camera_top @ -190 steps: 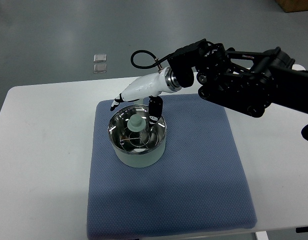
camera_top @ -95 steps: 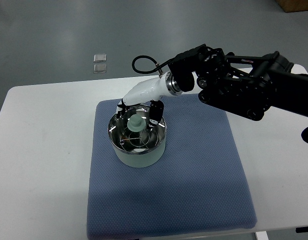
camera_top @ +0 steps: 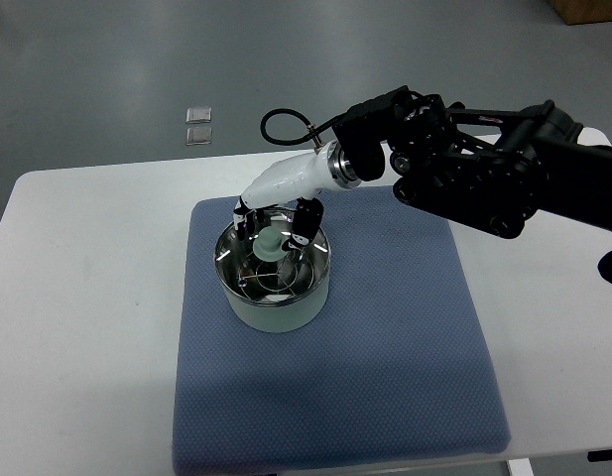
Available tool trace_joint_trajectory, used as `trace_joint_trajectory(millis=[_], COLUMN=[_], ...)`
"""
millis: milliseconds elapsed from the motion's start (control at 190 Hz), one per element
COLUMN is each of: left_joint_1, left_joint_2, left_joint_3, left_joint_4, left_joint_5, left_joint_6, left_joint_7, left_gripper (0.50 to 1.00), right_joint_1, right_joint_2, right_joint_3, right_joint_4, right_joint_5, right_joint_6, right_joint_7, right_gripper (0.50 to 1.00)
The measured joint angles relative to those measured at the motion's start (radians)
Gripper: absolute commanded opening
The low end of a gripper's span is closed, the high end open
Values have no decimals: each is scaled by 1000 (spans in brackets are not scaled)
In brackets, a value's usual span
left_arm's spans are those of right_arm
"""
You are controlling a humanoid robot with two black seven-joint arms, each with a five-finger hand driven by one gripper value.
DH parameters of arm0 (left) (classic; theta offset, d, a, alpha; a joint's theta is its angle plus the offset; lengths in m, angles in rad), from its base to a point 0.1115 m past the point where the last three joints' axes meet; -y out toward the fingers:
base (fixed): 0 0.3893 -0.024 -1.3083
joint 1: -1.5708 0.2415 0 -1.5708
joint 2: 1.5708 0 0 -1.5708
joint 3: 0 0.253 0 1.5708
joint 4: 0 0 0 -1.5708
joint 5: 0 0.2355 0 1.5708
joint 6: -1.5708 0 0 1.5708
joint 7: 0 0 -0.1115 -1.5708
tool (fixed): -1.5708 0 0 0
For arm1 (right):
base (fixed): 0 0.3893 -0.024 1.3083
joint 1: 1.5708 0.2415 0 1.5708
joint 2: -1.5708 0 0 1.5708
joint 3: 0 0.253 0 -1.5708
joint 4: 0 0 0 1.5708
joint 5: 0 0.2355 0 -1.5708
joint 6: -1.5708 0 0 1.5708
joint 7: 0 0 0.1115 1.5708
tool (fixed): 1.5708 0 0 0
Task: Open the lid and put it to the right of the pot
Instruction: 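Lower the right hand and close its fingers around the lid knob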
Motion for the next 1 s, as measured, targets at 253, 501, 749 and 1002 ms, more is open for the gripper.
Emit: trace_joint_trajectory(millis=[253,501,749,1002], left_joint_1=[0,0,0,0], left_joint_2=[0,0,0,0], left_joint_3=[0,0,0,0], left_joint_4=[0,0,0,0], left_joint_5=[0,0,0,0], left_joint_6=[0,0,0,0], left_joint_7=[0,0,0,0], left_gripper=[1000,1000,1000,1000], right_joint_1=[0,-3,-4,-5], right_joint_2=[3,3,4,3], right_joint_3=[0,0,0,0], right_joint_4=[1,1,1,1], right_joint_5=[0,1,2,2], right_joint_6=[0,0,0,1], right_joint_7=[0,2,3,4], right_gripper=[656,617,505,500])
